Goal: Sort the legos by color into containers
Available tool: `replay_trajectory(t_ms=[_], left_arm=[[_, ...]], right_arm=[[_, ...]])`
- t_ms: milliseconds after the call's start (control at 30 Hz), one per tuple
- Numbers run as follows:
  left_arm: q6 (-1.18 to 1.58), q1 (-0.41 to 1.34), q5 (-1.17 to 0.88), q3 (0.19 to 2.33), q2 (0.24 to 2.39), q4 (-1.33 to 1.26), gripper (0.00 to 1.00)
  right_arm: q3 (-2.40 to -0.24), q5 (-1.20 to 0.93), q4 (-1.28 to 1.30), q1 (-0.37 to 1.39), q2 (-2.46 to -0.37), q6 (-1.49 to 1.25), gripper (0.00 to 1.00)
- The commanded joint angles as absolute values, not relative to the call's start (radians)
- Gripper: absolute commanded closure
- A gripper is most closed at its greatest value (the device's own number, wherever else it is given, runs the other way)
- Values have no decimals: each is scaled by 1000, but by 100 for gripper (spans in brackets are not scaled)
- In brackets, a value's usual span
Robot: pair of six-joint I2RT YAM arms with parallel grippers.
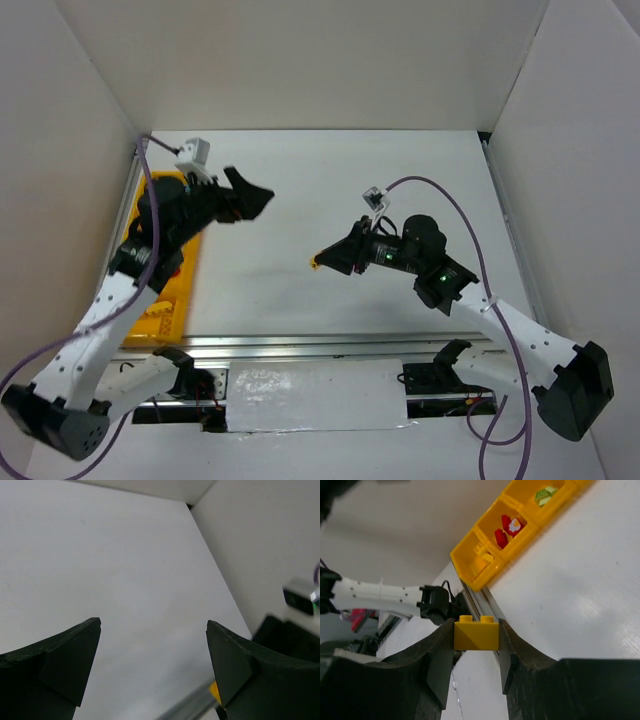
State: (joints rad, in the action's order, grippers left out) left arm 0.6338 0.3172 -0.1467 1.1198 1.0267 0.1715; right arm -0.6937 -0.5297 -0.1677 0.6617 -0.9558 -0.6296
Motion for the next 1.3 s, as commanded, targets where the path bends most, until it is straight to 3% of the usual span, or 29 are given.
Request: replay_trajectory(t_ms=[0,233,533,733,867,967,1100,1267], left_arm=[[617,387,-117,1011,828,215,1],[563,393,-214,1072,692,383,1],[653,394,-735,801,603,146,1],[597,394,-740,692,425,9,0],[509,394,-551,638,350,-32,1],[491,396,-532,588,405,-162,1],[448,442,-468,583,517,-271,10],[247,610,-293,584,580,-353,6]], right_arm=[[-749,-470,-225,658,-1008,-710,100],[-646,-408,-640,732,-1259,-997,100],[-618,-518,-980,733,-1255,-1109,100],[-663,-453,-692,753,-1186,-1115,100],[-730,-182,-326,830,-1070,-1086,100],[-762,-106,-189,850,-1008,-1083,100],[-802,-63,-94,847,-963,-1065,100],[-821,-72,-48,809,-928,-1042,100]])
